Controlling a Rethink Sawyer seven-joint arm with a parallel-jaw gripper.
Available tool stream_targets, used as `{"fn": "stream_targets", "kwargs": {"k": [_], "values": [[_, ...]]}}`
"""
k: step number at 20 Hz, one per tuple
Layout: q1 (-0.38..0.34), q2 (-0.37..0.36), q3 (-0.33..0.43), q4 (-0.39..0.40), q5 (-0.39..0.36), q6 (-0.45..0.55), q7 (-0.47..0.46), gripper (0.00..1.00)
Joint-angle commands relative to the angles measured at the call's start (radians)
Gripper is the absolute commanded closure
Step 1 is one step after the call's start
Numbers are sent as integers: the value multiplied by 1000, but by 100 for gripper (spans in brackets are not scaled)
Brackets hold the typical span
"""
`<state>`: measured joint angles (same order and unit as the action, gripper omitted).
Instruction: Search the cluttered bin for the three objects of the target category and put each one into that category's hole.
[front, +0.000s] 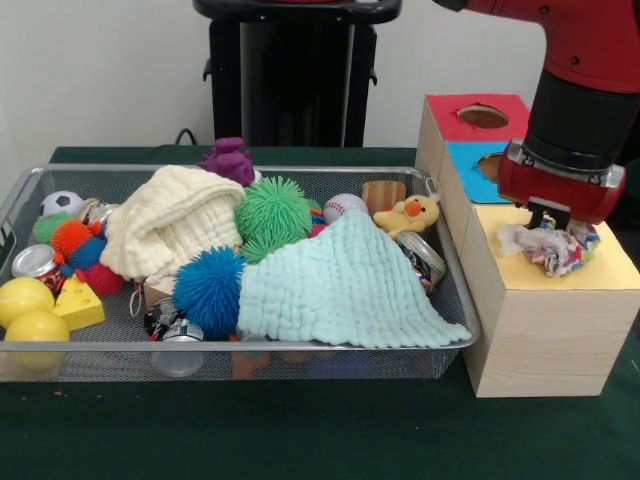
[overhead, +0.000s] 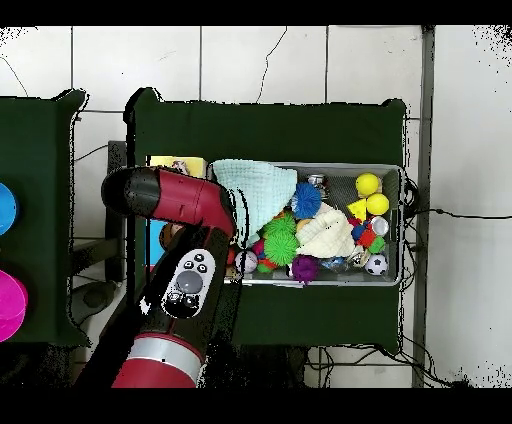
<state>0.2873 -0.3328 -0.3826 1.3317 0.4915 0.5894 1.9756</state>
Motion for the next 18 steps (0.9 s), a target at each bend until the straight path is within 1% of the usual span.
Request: {"fn": "stream_targets", "kwargs": {"k": [1, 2, 4, 7, 8, 9, 10, 11, 12, 13, 15, 16, 17, 18], "values": [[-12, 128, 73, 131, 19, 115, 301, 100], [-6, 131, 62, 126, 18, 126, 309, 100], [-8, 131, 69, 131, 27, 129, 309, 100], [-35, 151, 113, 140, 53, 96, 287, 100], [-46, 167, 131, 141, 59, 44, 266, 100], [-54, 174, 144, 142, 64, 18, 251, 100], [-74, 184, 179, 149, 68, -46, 213, 100], [-84, 191, 194, 150, 68, -80, 192, 100], [-119, 194, 249, 166, 69, -151, 142, 100], [-134, 197, 272, 170, 65, -184, 123, 100], [-202, 195, 363, 194, 24, -304, 47, 100], [-238, 192, 409, 208, -14, -372, 17, 100], [-239, 194, 408, 203, -23, -368, 23, 100], [-228, 190, 391, 197, -35, -368, 37, 100]]}}
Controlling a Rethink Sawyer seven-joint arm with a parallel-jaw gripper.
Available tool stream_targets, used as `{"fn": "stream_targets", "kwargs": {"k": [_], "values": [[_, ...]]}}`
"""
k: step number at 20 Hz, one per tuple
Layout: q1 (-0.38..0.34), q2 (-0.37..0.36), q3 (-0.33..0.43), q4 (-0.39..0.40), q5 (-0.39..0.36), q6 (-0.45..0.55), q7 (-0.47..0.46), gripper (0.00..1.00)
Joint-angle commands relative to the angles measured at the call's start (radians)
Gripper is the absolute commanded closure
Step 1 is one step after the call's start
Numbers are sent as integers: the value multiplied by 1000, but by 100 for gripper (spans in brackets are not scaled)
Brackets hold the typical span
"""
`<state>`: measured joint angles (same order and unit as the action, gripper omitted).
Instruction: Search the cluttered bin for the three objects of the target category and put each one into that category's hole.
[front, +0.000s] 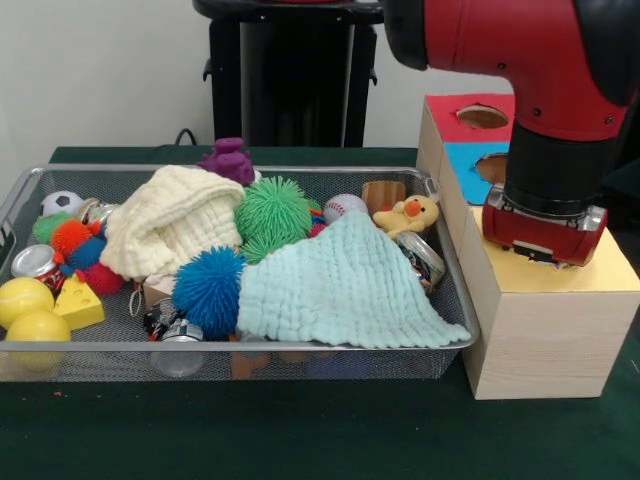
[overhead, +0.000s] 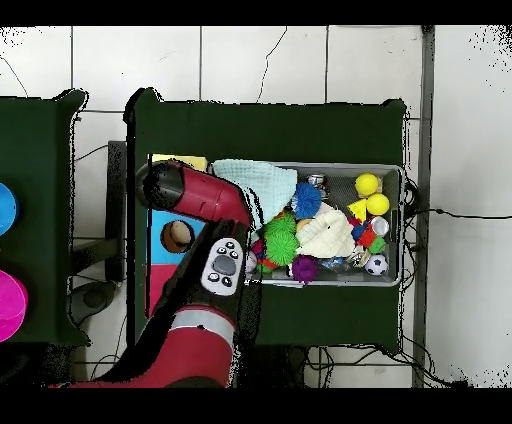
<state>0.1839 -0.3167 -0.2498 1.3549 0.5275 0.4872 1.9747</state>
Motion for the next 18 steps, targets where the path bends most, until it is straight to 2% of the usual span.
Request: {"fn": "stream_targets", "kwargs": {"k": [1, 4, 8, 18], "values": [[-114, 172, 243, 168, -80, -258, 53, 100], [-66, 142, 171, 153, -118, -243, 104, 100], [-39, 101, 121, 153, -156, -283, 133, 100], [-1, 58, 44, 126, -162, -152, 167, 100]]}}
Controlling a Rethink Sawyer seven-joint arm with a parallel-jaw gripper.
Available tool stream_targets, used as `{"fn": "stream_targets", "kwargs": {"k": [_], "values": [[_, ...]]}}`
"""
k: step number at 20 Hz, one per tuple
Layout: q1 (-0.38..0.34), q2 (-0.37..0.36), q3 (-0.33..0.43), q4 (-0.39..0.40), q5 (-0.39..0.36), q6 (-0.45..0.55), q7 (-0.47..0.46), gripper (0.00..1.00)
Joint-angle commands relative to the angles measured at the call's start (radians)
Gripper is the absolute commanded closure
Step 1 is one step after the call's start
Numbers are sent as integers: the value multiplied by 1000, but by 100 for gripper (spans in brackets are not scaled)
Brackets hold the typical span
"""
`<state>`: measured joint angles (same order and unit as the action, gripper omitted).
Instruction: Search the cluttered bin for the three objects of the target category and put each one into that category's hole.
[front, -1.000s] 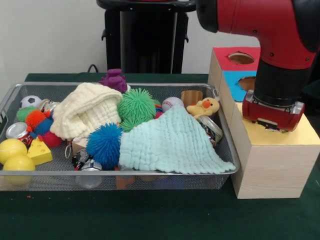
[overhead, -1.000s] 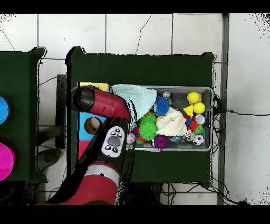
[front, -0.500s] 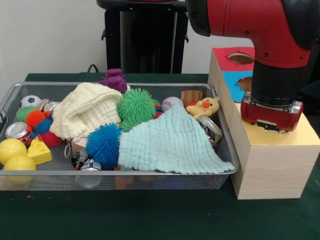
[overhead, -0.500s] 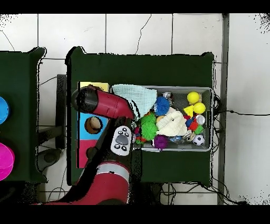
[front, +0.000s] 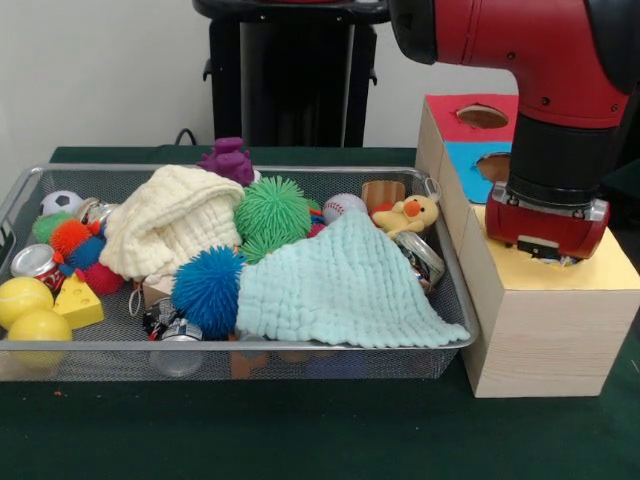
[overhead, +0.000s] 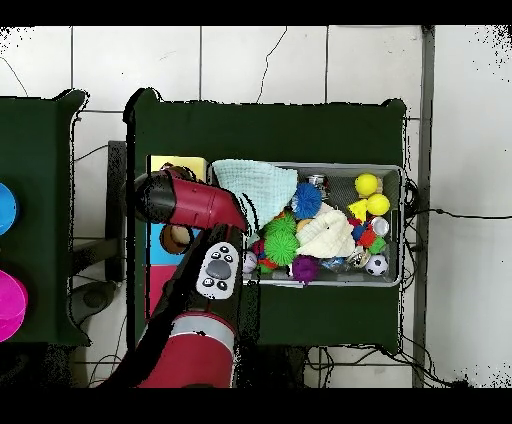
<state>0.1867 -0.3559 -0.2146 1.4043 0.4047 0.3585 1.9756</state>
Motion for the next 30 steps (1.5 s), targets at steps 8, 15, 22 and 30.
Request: {"fn": "stream_targets", "kwargs": {"k": [8, 15, 22, 30], "values": [[48, 53, -82, 54, -54, 60, 162, 100], [62, -41, -109, 73, -45, 147, 148, 100], [54, -68, -80, 98, -30, 124, 154, 100], [57, -89, -80, 114, -32, 140, 155, 100]]}}
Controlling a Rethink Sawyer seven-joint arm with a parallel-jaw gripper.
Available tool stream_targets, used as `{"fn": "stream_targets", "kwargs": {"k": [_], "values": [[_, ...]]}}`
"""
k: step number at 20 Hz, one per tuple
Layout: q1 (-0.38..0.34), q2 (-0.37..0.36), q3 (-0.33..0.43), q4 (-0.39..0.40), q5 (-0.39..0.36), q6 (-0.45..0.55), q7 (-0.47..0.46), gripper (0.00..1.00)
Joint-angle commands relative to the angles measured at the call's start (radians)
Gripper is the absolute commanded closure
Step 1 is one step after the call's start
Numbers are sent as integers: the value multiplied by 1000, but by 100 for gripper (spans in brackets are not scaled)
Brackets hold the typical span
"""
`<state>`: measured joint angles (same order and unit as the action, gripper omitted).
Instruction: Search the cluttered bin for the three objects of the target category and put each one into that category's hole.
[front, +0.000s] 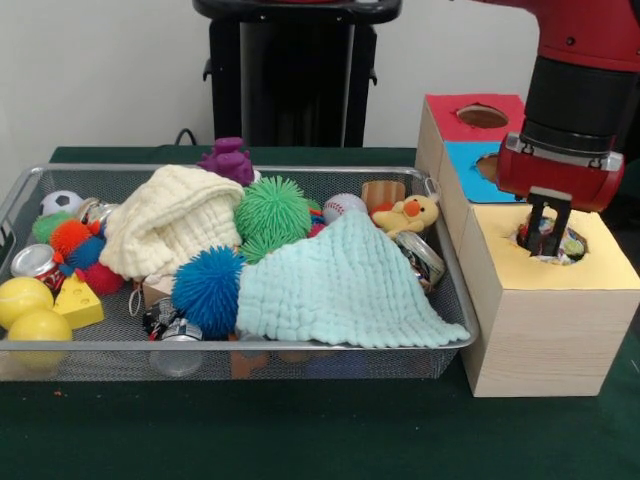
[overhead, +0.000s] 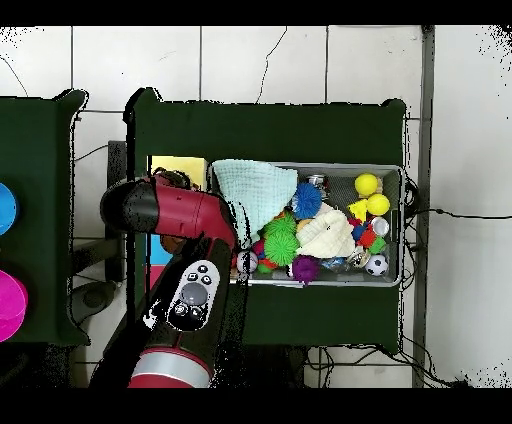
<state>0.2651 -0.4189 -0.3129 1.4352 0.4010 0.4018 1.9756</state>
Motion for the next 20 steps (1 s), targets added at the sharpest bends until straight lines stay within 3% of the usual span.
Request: {"fn": "stream_targets", "kwargs": {"k": [1, 2, 3, 7, 13, 20], "values": [[-24, -27, 20, 83, -30, 96, 150, 100], [-21, -24, 18, 76, -38, 95, 141, 100], [-26, -28, 27, 84, -35, 79, 140, 0], [-35, -33, 42, 100, -31, 49, 139, 0], [2, -34, 2, 100, -23, 53, 185, 0], [32, -89, -59, 77, -40, 177, 177, 0]]}}
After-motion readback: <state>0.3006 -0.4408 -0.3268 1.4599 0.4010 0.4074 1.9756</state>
